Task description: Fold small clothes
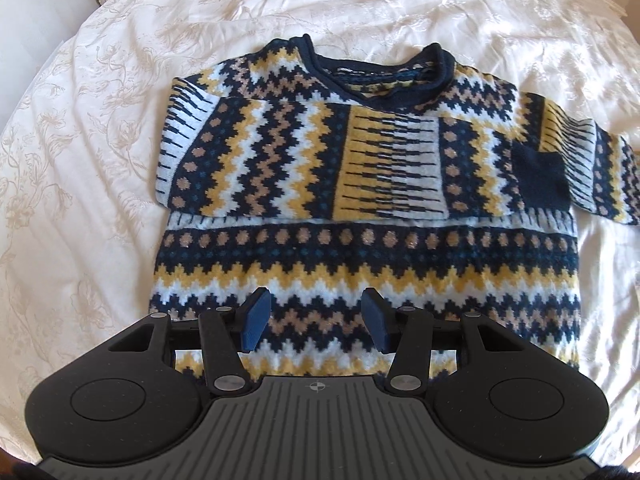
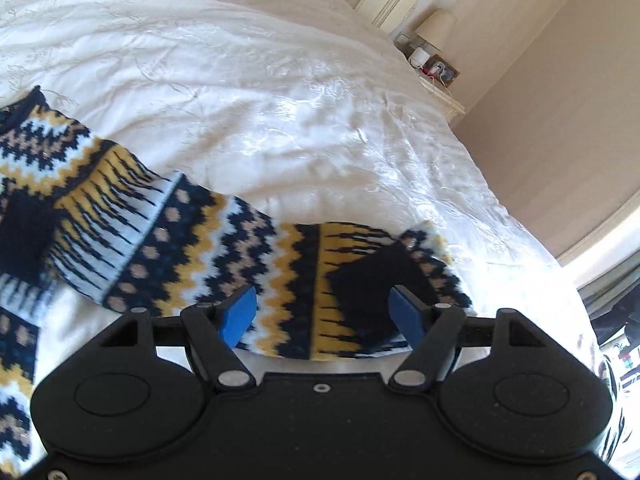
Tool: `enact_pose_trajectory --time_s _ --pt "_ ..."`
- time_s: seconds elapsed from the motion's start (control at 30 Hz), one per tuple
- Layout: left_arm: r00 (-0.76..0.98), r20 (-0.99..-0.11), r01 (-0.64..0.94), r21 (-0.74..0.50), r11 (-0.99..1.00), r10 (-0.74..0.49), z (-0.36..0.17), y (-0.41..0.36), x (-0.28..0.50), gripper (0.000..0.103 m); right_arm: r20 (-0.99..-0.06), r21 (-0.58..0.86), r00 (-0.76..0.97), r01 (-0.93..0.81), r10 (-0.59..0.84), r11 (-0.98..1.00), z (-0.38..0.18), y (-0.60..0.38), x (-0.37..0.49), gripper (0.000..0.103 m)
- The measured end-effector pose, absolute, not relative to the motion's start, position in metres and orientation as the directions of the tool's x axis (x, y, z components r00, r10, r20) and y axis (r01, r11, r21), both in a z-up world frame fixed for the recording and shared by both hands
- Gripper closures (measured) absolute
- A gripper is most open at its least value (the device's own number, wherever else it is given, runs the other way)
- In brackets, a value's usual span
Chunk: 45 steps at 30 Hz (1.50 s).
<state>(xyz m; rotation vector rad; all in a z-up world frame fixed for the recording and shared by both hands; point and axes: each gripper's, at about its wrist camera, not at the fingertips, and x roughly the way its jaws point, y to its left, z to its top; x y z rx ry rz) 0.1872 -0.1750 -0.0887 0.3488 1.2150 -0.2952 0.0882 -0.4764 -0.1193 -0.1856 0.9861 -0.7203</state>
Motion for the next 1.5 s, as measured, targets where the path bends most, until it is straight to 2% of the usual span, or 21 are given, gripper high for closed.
enact_pose_trajectory --time_s 0.23,0.37,0.43,0.47,0.5,0.53,0.57,0.63,0.9,1.2,1.27,1.3,1.5 --pt "0.313 -0.949 0.412 0.104 0.905 -0.033 -0.090 -0.193 0.169 0.054 -0.691 -0.511 0.331 0.407 -0.643 0.758 -0.140 -0.507 0.081 0.028" --pt "0.313 -0.949 0.411 0.107 0.906 -0.030 -0.088 -0.199 0.165 0.054 -0.699 -0.553 0.314 0.332 -0.642 0.765 -0.159 -0.511 0.086 0.034" --pt "0.314 -0.949 0.411 0.106 0.906 -0.031 -0.087 -0.201 0.164 0.054 -0.701 -0.566 0.312 0.303 -0.641 0.767 -0.165 -0.513 0.086 0.049" --pt "0.317 -0.948 0.412 0.105 0.905 -0.034 -0.086 -0.202 0.163 0.054 -0.709 -0.555 0.311 0.308 -0.633 0.773 -0.165 -0.516 0.085 0.066" --pt "0.319 -0.947 0.413 0.104 0.905 -0.037 -0.085 -0.203 0.163 0.054 -0.728 -0.516 0.319 0.329 -0.607 0.791 -0.162 -0.521 0.083 0.074" --pt "0.320 -0.946 0.415 0.102 0.904 -0.040 -0.084 -0.204 0.163 0.054 -0.741 -0.474 0.331 0.359 -0.584 0.804 -0.158 -0.525 0.081 0.079" --pt "0.321 -0.946 0.418 0.102 0.903 -0.042 -0.084 -0.204 0.163 0.054 -0.751 -0.436 0.339 0.389 -0.566 0.811 -0.153 -0.528 0.079 0.088" --pt "0.324 -0.945 0.424 0.103 0.900 -0.045 -0.083 -0.205 0.164 0.054 -0.759 -0.376 0.361 0.438 -0.542 0.817 -0.142 -0.529 0.075 0.092" --pt "0.323 -0.942 0.447 0.067 0.892 -0.091 -0.080 -0.201 0.174 0.054 -0.766 -0.046 0.545 0.484 -0.342 0.874 -0.081 -0.494 0.071 0.094" --pt "0.317 -0.941 0.472 0.048 0.880 -0.118 -0.080 -0.171 0.194 0.054 -0.762 0.278 0.647 0.351 -0.017 0.894 -0.059 -0.398 0.098 0.094" --pt "0.318 -0.941 0.468 0.049 0.883 -0.116 -0.080 -0.161 0.199 0.054 -0.767 0.315 0.640 0.318 0.042 0.894 -0.064 -0.376 0.105 0.094" --pt "0.317 -0.941 0.467 0.049 0.883 -0.115 -0.080 -0.156 0.201 0.054 -0.768 0.327 0.636 0.293 0.073 0.898 -0.067 -0.364 0.108 0.099" --pt "0.319 -0.942 0.468 0.060 0.882 -0.106 -0.084 -0.138 0.211 0.054 -0.796 0.313 0.586 0.179 0.155 0.933 -0.090 -0.302 0.118 0.097"
